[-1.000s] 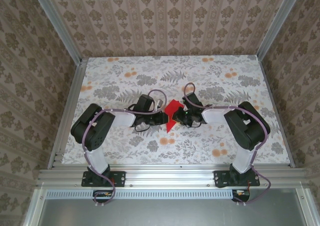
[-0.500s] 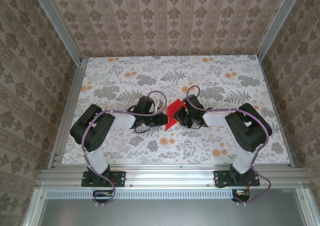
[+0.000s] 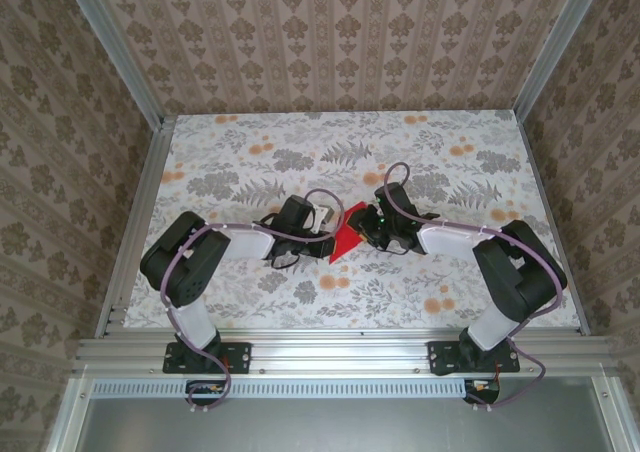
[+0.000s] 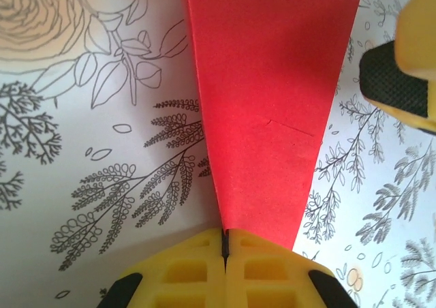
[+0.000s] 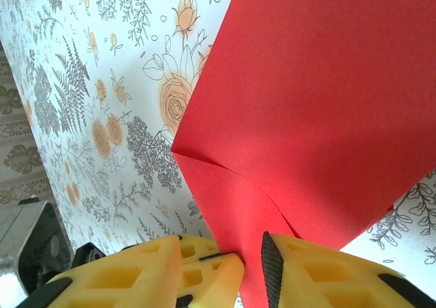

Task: Fold a paper plane with a square sheet of paper (pick it up from the middle)
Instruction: Fold the wing for the fifth time at the center of the table.

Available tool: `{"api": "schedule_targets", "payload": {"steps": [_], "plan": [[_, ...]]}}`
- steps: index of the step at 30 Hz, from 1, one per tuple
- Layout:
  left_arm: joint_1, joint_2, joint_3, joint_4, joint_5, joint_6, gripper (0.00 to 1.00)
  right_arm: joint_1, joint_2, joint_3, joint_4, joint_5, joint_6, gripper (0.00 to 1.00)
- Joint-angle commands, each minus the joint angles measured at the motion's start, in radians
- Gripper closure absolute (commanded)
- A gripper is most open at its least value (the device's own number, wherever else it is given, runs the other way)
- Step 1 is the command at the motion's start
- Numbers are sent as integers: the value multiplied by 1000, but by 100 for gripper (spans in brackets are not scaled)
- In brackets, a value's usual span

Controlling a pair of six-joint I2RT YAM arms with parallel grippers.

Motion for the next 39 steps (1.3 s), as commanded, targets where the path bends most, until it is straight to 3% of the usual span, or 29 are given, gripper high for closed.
{"api": "schedule_targets", "payload": {"steps": [1, 8, 19, 28, 39], "plan": [[-17, -39, 10, -25, -82, 142, 97, -10, -9, 12, -62, -12, 8, 59], [-65, -50, -6, -3, -186, 287, 98, -42, -2, -21, 23, -55, 118, 44], [-119, -50, -47, 60, -293, 375, 99, -65, 74, -38, 193, -144, 230, 37], [-162, -47, -54, 60, -385, 427, 100, -69, 138, -20, 231, -191, 258, 38], [-191, -33, -36, 27, -483, 463, 100, -70, 127, 20, 58, -157, 193, 54]]}}
